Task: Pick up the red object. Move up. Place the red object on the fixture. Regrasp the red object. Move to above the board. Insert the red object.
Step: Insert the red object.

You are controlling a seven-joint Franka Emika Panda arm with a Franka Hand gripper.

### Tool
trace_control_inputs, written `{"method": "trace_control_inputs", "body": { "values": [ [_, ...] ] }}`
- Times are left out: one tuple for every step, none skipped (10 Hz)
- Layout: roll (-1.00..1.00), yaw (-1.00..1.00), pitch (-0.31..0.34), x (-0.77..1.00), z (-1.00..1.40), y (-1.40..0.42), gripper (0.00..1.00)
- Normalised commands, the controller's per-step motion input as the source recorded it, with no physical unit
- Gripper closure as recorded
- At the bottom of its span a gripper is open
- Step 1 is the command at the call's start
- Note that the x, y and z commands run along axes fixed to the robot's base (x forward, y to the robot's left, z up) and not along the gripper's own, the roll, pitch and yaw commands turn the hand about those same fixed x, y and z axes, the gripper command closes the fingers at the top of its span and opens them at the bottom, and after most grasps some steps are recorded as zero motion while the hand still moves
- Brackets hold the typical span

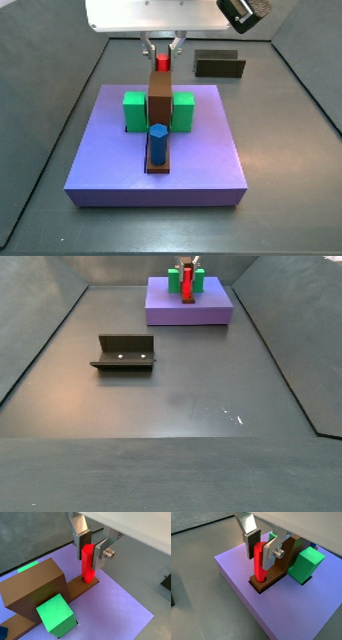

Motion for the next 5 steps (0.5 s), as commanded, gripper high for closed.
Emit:
{"method": "trace_control_inputs", "body": {
  "values": [
    [0.18, 0.00, 0.083, 0.07, 0.00, 0.00, 1.00],
    [0.17, 0.00, 0.050, 0.01, -0.06, 0.00, 1.00],
    [0.07, 0.02, 0.000, 0.00, -0.30, -0.09, 1.00],
    [0.09, 0.05, -0.011, 0.00, -0.32, -0.03, 1.00],
    [0.20, 0.06, 0.011, 0.06, -0.14, 0.00, 1.00]
  ]
}}
